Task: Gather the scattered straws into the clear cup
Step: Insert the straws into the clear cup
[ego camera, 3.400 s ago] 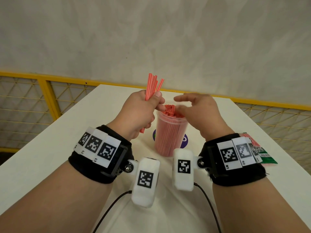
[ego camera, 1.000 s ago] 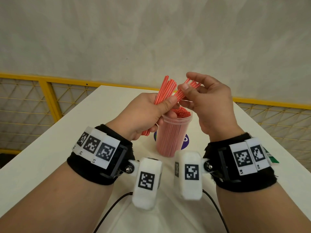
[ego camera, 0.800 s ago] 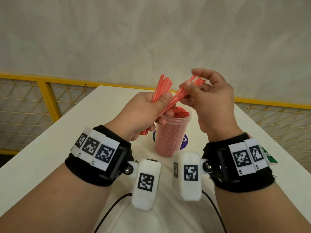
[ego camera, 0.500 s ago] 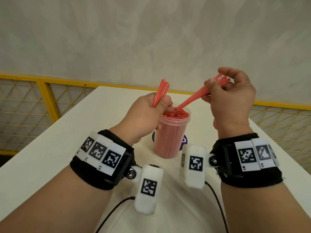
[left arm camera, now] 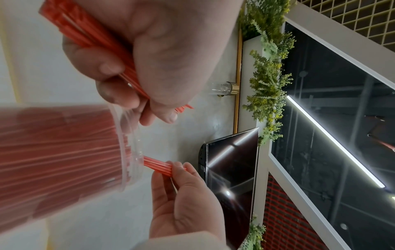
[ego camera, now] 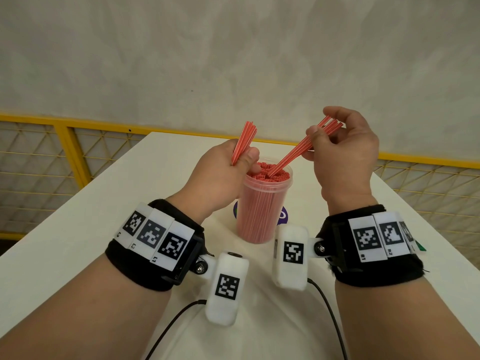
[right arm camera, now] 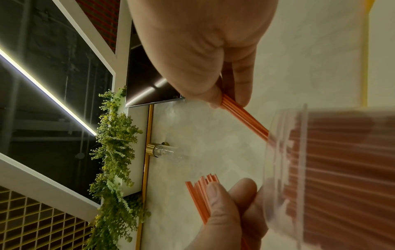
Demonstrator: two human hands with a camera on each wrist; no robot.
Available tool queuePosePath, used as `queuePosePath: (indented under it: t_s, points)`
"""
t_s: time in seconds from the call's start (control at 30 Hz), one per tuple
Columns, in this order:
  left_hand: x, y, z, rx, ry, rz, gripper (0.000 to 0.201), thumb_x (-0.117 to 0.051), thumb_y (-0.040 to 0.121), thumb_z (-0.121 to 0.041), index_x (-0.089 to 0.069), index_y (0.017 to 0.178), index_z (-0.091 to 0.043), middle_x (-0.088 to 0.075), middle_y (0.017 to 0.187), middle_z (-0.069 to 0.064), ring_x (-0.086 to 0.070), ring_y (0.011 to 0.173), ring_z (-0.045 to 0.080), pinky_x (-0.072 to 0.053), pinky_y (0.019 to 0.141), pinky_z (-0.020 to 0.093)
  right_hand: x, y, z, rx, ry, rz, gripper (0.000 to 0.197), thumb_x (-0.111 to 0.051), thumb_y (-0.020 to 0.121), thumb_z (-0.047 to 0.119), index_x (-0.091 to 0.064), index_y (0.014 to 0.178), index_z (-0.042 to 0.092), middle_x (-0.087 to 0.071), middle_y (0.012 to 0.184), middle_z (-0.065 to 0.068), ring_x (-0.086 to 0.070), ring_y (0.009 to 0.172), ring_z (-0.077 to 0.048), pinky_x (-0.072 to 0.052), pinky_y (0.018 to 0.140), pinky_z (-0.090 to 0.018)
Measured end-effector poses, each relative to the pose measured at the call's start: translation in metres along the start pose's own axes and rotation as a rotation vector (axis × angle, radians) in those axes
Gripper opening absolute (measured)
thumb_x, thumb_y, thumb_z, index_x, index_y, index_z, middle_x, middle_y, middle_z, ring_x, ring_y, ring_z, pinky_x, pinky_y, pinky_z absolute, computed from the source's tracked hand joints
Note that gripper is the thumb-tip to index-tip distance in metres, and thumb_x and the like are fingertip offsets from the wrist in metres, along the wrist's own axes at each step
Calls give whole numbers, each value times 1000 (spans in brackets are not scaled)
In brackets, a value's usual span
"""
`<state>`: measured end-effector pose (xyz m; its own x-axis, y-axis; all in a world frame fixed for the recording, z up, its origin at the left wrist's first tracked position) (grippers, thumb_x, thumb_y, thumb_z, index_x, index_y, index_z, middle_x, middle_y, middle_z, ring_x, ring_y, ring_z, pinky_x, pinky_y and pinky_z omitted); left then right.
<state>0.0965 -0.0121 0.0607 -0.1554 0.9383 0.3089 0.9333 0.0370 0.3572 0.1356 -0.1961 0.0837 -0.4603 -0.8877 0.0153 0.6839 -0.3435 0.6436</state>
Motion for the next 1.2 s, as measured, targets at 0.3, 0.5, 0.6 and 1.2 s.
queuePosePath:
  t_s: [0.3, 0.5, 0.6, 1.2]
  points:
    - [-1, -1, 1, 10, -51, 43, 16, -48, 100, -32, -60, 95, -24, -72, 89, -10, -56, 47, -8, -40, 41, 12, 0, -3, 6, 59, 15, -45, 27, -64, 86, 14, -59, 109, 27, -56, 67, 11, -67, 70, -17, -58, 72, -44]
    - [-4, 0, 5, 1, 38, 95, 21, -46, 101, -37, -61, 101, -22, -72, 96, -11, -53, 39, 7, -46, 46, 17, -1, -7, 16, 107, 32, -27, 28, -64, 86, 12, -59, 107, 30, -57, 69, 8, -67, 72, -23, -58, 71, -44]
    - [-4, 1, 5, -33, 115, 76, 19, -45, 101, -35, -60, 98, -24, -70, 94, -12, -55, 42, 1, -46, 44, 16, -3, -8, 16, 100, 39, -23, 28, -64, 85, 11, -58, 105, 30, -58, 69, 7, -67, 70, -22, -58, 69, -45]
    - [2, 1, 0, 10, -24, -23, 20, -47, 101, -35, -61, 99, -20, -71, 92, -8, -55, 45, -6, -40, 39, 12, -22, -15, 5, 22, -114, 339, 23, -69, 85, 15, -68, 100, 33, -71, 82, -9, -68, 78, -25, -56, 78, -45]
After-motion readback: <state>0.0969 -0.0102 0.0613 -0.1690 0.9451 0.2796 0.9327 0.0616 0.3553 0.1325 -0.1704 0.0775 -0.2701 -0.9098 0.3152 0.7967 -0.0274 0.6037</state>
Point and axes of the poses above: each hand's wrist, its own y-axis towards the middle knuckle, its own x-axis out of the back of the hand, z = x × y, the point moved 3 cm from there along y, towards the middle knuckle
